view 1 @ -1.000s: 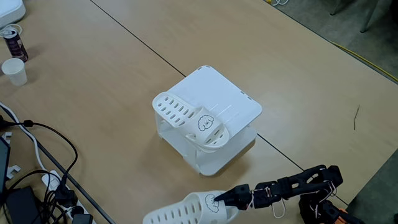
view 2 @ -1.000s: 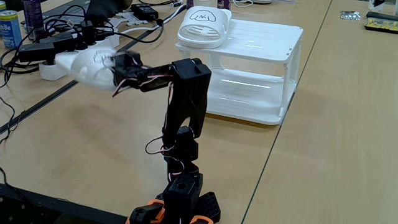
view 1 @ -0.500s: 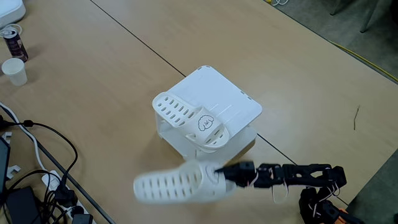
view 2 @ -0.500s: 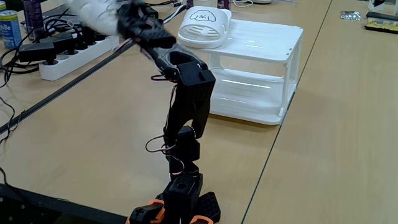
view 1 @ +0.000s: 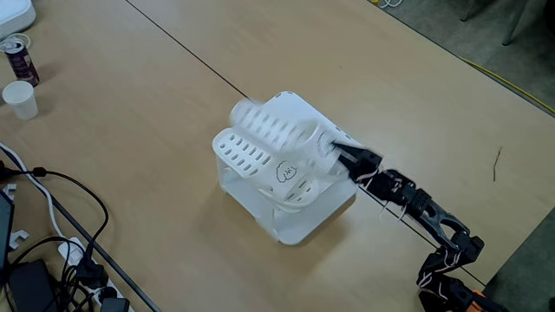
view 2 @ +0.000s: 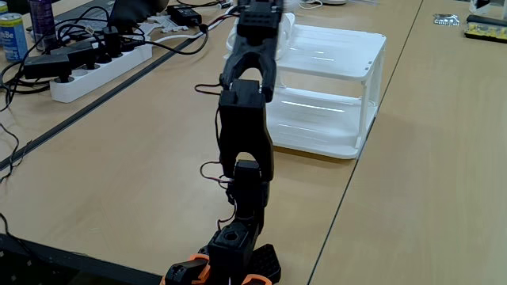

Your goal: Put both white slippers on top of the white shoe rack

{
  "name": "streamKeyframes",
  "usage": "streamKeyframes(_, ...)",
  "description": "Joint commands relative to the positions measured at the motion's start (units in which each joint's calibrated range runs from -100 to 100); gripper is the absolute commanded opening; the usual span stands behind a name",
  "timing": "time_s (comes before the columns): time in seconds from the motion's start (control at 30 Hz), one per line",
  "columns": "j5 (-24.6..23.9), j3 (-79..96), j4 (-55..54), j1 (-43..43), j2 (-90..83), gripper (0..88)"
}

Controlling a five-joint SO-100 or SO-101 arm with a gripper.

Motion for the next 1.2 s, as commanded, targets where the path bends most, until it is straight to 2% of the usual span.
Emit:
streamKeyframes(0.0,0.42,-5.52,-0.01,6.75,-4.52,0.8)
streamKeyframes(0.23,0.42,-8.32,-0.01,11.60,3.31,0.8)
streamKeyframes(0.53,0.42,-14.27,-0.09,11.11,13.49,0.8)
streamKeyframes(1.17,0.42,-5.88,-0.18,9.05,15.68,0.8)
